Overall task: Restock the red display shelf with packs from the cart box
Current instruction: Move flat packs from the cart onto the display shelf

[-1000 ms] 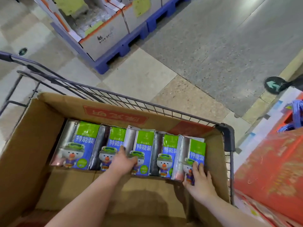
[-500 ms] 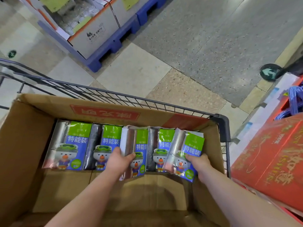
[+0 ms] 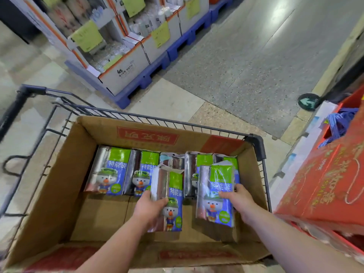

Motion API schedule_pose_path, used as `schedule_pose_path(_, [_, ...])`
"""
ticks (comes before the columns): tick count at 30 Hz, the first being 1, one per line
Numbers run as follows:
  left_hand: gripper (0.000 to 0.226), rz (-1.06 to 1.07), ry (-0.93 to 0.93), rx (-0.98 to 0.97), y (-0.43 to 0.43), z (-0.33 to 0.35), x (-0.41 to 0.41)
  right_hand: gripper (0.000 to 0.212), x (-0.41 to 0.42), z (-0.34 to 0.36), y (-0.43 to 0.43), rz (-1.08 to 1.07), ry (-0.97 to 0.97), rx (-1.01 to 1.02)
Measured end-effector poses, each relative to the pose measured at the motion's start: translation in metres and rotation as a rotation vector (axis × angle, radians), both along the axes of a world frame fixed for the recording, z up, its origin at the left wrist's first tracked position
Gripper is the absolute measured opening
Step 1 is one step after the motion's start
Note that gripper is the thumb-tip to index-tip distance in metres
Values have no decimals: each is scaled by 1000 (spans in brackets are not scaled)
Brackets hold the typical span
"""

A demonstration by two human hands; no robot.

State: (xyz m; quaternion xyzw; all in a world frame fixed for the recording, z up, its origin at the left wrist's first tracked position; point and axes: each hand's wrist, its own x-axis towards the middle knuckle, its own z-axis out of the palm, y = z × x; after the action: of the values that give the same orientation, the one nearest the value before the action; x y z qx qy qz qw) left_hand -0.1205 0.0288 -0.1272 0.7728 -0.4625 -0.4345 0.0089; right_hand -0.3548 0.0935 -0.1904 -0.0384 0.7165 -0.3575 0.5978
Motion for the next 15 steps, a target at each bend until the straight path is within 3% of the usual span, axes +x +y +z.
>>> schedule_pose_path(9, [15,14,376,-192,55,75,1,24,9,99,79,-101,180,-256])
schedule_pose_path(12, [35,39,551,-150,81,94,5,15,11,127,114,-159,208,-319])
schedule_pose_path(13, [47,25,599,-128,90,101,5,18,11,134,126,-169,210,-327])
schedule_pose_path(15, [48,-7,674,-101,107,109,6,28,14,147,151,-213,226,-345])
